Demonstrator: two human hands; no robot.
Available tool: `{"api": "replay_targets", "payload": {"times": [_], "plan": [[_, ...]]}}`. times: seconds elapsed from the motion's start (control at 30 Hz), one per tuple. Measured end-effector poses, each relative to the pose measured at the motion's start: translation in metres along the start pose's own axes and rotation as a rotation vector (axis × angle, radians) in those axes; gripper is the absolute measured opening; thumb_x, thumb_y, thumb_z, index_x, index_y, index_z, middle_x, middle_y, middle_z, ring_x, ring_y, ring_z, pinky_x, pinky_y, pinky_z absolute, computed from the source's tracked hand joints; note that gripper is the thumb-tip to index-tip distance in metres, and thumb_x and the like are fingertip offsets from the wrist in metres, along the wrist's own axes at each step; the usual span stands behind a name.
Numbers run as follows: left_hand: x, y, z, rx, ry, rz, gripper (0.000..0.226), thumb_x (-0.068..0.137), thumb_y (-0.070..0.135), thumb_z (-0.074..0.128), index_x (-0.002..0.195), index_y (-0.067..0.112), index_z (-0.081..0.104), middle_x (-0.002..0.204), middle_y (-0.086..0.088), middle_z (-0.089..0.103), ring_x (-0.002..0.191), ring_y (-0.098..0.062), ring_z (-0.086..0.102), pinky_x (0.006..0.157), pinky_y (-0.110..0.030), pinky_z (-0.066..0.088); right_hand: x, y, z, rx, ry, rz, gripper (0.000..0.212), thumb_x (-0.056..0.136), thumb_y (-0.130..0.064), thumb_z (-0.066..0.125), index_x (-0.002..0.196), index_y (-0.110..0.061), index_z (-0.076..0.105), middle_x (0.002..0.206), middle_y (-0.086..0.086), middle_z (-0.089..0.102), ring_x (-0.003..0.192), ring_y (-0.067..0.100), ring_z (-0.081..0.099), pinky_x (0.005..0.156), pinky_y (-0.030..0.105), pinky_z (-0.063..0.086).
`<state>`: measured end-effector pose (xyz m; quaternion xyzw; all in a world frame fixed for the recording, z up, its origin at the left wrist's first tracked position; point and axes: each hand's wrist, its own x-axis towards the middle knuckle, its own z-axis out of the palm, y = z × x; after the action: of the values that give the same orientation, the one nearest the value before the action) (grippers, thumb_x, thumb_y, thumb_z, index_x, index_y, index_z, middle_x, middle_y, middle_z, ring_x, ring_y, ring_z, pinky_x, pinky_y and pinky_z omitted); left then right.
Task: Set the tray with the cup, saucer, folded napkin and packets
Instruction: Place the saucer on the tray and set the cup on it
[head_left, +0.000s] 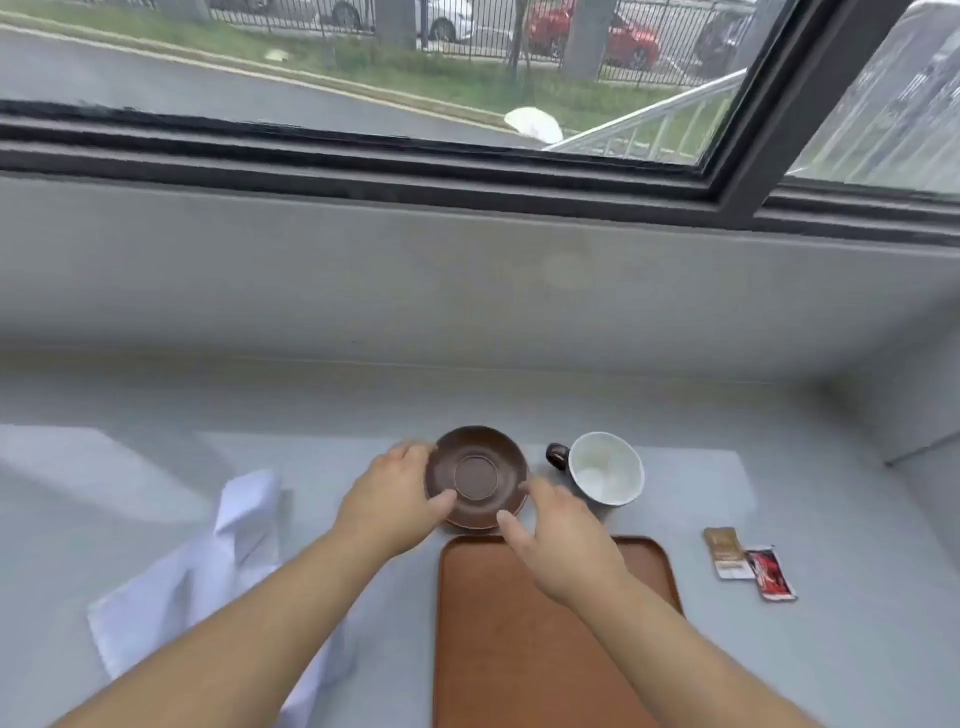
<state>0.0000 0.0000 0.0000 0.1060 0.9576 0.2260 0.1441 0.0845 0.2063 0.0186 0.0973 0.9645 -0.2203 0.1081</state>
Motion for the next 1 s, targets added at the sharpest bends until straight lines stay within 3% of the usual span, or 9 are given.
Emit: {"api": "replay_targets", "payload": {"times": [0.1,0.17,0.27,0.33,0.43,0.57,0.7,0.83,1.0], "plan": [[0.011,-0.004,0.011,-0.186,-0.006,-0.089,0.069,0.082,0.051,0.069,0.144,0.028,0.049,0.143,0.005,0.058,0.125,-0.021,0.057,0.091,-0.031,0.049,0.007,0.007,0.016,0.151,-0.083,0.069,0.060,0.098,-0.053,0.051,0.149,-0.024,0.041,0.146,0.002,0.053,0.134,0.020,0.048,0.103,0.036,0.042],[0.017,-0.005,0.017,-0.277,-0.015,-0.155,0.061,0.081,0.049,0.071,0.136,0.031,0.053,0.117,0.013,0.064,0.100,-0.015,0.060,0.072,-0.022,0.043,0.014,0.010,0.023,0.221,-0.112,0.111,0.064,0.098,-0.050,0.053,0.154,-0.024,0.035,0.152,0.000,0.049,0.139,0.017,0.044,0.105,0.033,0.039],[0.028,-0.006,0.029,-0.380,-0.041,-0.208,0.055,0.081,0.047,0.071,0.132,0.032,0.057,0.090,0.029,0.057,0.095,-0.011,0.063,0.071,-0.025,0.043,0.029,0.012,0.031,0.386,-0.123,0.212,0.061,0.096,-0.043,0.055,0.153,-0.030,0.037,0.145,-0.003,0.056,0.129,0.016,0.054,0.095,0.029,0.042],[0.034,-0.008,0.034,-0.427,-0.042,-0.242,0.061,0.083,0.045,0.072,0.139,0.028,0.055,0.105,0.028,0.065,0.106,-0.014,0.066,0.076,-0.025,0.048,0.038,0.012,0.032,0.495,-0.145,0.274,0.059,0.096,-0.035,0.052,0.153,-0.030,0.037,0.137,-0.004,0.062,0.113,0.014,0.062,0.088,0.029,0.048],[0.042,-0.013,0.037,-0.426,-0.060,-0.297,0.074,0.086,0.039,0.073,0.152,0.021,0.045,0.135,0.003,0.067,0.119,-0.021,0.064,0.092,-0.033,0.051,0.051,0.010,0.034,0.593,-0.142,0.365,0.057,0.096,-0.024,0.048,0.151,-0.022,0.037,0.130,0.003,0.063,0.104,0.021,0.064,0.081,0.033,0.049],[0.043,-0.020,0.035,-0.308,-0.103,-0.282,0.046,0.090,0.030,0.071,0.135,0.026,0.063,0.092,0.005,0.071,0.090,-0.022,0.069,0.068,-0.032,0.050,0.058,0.012,0.034,0.659,-0.085,0.403,0.027,0.091,-0.015,0.046,0.115,-0.010,0.057,0.099,0.012,0.068,0.083,0.029,0.060,0.074,0.038,0.048],[0.030,-0.017,0.030,-0.424,-0.156,-0.302,0.009,0.092,0.027,0.073,0.099,0.021,0.069,0.082,-0.004,0.073,0.072,-0.023,0.075,0.072,-0.042,0.065,0.048,0.024,0.029,0.599,-0.049,0.332,0.015,0.090,-0.015,0.054,0.099,-0.022,0.064,0.079,-0.007,0.065,0.070,0.015,0.058,0.065,0.029,0.045],[0.001,0.000,0.032,-0.460,-0.220,-0.277,0.019,0.094,0.029,0.070,0.085,0.015,0.062,0.077,-0.007,0.076,0.056,-0.016,0.075,0.055,-0.031,0.061,0.026,0.047,0.018,0.530,-0.055,0.322,0.010,0.091,-0.020,0.060,0.094,-0.029,0.060,0.070,-0.011,0.058,0.057,0.003,0.053,0.054,0.024,0.038],[-0.038,0.020,0.054,-0.443,-0.307,-0.227,0.024,0.096,0.035,0.066,0.086,0.014,0.059,0.076,-0.005,0.076,0.056,-0.018,0.076,0.071,-0.047,0.066,-0.012,0.082,0.017,0.465,-0.113,0.327,0.005,0.095,-0.029,0.062,0.100,-0.028,0.059,0.077,-0.005,0.061,0.059,0.012,0.061,0.049,0.029,0.051]]}}
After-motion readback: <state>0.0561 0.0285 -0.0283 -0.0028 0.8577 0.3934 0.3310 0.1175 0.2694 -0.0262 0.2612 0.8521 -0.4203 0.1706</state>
